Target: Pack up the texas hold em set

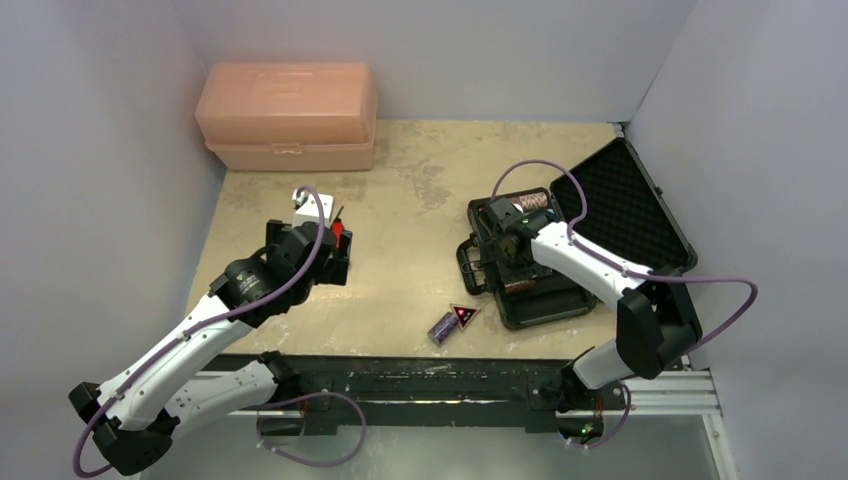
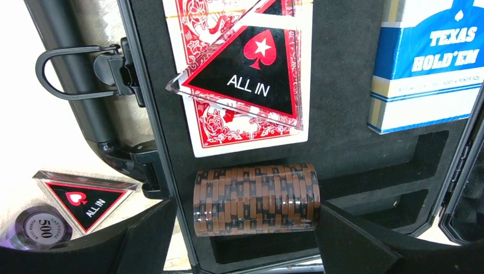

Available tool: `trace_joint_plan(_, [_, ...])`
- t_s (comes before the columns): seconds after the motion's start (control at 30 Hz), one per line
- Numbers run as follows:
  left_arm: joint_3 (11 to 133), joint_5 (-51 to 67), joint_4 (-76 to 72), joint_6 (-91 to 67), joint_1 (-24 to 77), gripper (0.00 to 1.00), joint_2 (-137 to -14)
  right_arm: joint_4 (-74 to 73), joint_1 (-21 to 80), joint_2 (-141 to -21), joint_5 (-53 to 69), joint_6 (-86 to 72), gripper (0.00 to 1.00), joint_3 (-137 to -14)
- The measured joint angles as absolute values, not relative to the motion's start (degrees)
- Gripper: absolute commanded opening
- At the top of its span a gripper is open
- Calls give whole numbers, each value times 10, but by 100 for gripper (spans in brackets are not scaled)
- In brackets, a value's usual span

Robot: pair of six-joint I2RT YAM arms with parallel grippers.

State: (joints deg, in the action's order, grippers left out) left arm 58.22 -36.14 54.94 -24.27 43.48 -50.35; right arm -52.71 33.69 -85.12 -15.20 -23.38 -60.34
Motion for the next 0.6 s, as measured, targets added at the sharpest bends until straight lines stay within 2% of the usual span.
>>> trace_joint_plan(0.1, [582,-361,549,-243,435,98,-503,-522,337,-851,-149,-232,99,-598])
trace_joint_plan(0.6, [582,-361,549,-243,435,97,-504,-515,334,-851,-142,-234,99,-592])
